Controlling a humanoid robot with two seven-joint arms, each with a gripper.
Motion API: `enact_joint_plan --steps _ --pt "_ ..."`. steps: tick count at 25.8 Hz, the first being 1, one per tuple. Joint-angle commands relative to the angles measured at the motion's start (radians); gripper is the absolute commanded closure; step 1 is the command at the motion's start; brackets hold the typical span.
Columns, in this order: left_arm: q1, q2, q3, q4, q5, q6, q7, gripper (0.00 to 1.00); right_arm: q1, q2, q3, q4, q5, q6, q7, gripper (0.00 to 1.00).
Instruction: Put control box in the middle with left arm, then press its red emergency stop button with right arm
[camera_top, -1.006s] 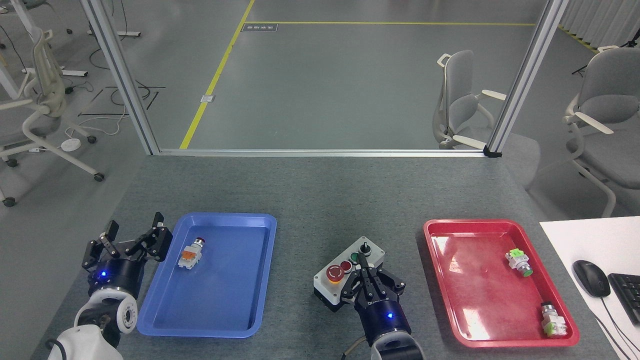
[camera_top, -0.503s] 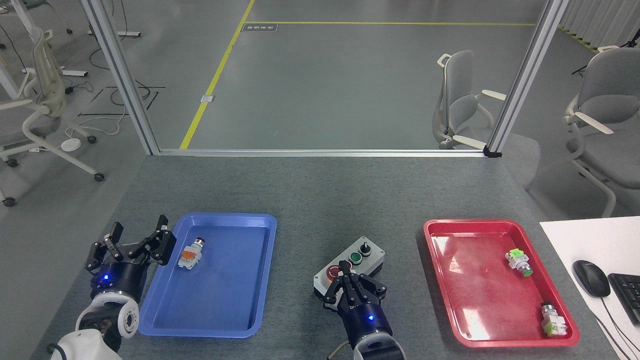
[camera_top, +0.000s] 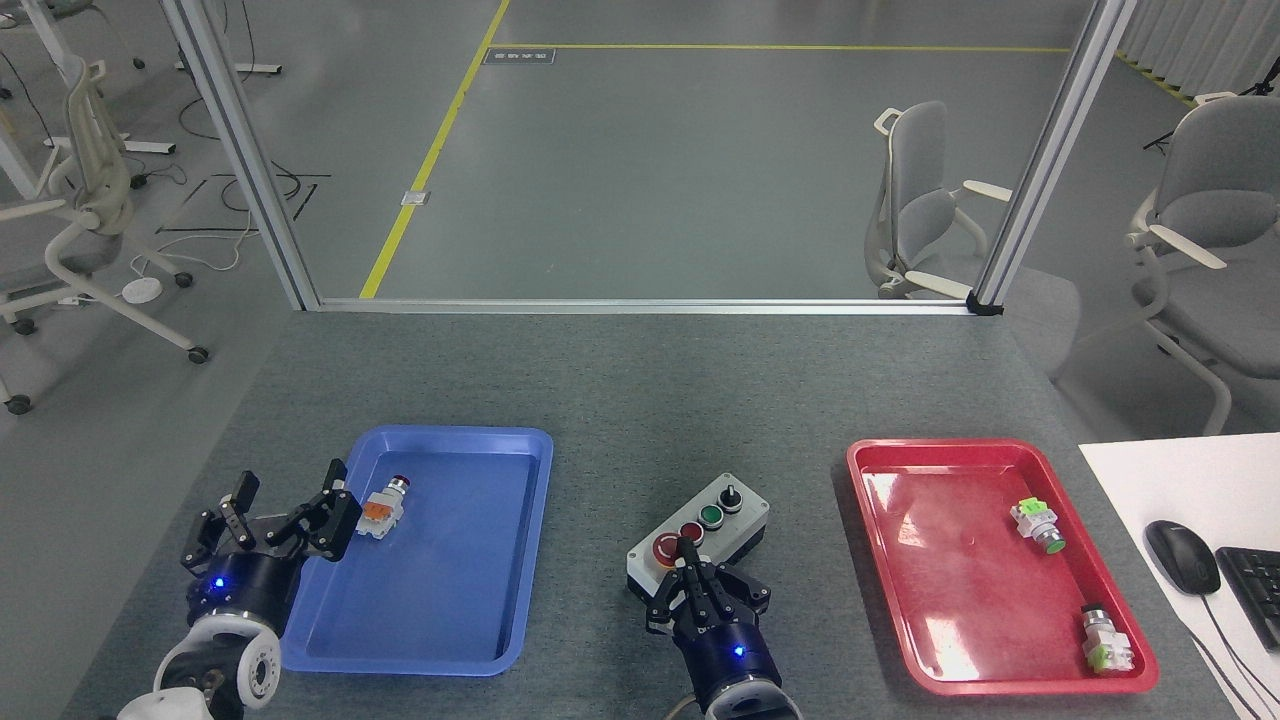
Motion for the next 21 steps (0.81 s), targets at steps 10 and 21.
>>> enact_joint_plan --steps 10,21 --pt "0.036 -0.084 -0.017 0.042 -0.017 0.003 0.020 0.01 0.012 -0.035 -0.054 -0.194 -0.004 0.040 0.024 0.62" --pt "0.036 -0.092 -0.016 0.043 0.001 0.006 0.034 0.01 0.132 -0.091 -0.281 -0.389 -0.004 -0.087 0.024 0.02"
